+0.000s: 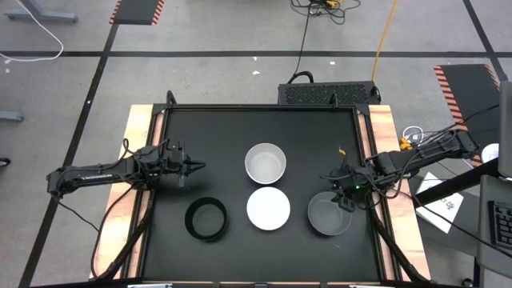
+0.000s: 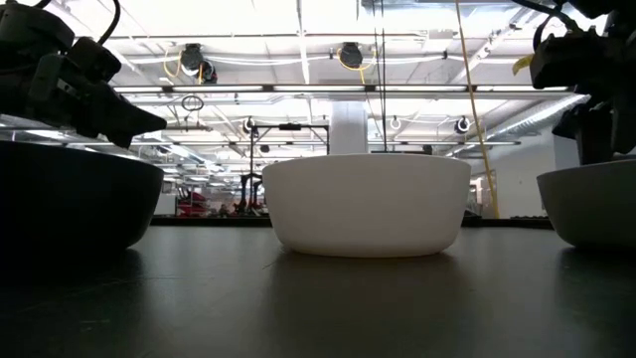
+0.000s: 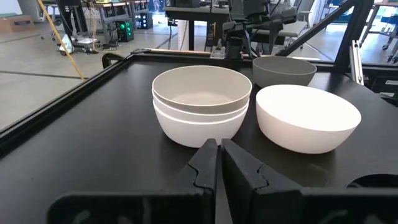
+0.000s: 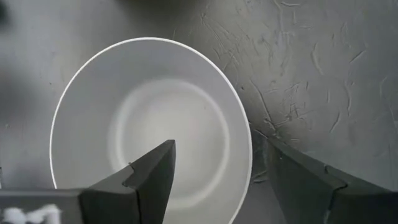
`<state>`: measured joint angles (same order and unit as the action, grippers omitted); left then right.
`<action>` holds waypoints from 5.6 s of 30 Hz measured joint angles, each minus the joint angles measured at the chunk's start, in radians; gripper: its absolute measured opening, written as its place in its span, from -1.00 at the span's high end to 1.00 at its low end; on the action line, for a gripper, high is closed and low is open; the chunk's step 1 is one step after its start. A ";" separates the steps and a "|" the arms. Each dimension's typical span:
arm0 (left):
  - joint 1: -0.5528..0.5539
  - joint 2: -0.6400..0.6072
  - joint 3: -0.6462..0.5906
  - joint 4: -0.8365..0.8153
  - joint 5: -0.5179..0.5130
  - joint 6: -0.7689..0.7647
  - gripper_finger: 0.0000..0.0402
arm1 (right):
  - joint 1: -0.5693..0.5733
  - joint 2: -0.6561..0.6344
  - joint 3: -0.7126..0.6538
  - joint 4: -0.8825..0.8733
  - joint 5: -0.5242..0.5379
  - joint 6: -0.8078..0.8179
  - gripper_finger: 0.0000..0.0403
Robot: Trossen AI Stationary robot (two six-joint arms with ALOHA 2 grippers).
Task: Nest bowls inside each other
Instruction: Stack the dark grey bowl on top of the light grey bowl
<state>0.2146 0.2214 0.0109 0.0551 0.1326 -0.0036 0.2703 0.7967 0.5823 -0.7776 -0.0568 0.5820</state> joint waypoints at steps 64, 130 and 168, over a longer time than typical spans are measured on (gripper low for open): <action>0.000 0.000 0.000 0.002 -0.001 0.024 0.87 | 0.000 0.022 -0.161 0.074 0.001 -0.009 0.98; 0.000 0.000 0.000 -0.002 0.000 0.044 0.87 | -0.185 0.023 -0.160 0.854 0.028 -0.421 1.00; 0.000 0.000 0.000 -0.010 0.000 0.044 0.87 | -0.184 0.019 -0.160 1.079 0.026 -0.546 1.00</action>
<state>0.2146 0.2215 0.0105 0.0448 0.1322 0.0406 0.0864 0.8158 0.4225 0.3012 -0.0309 0.0360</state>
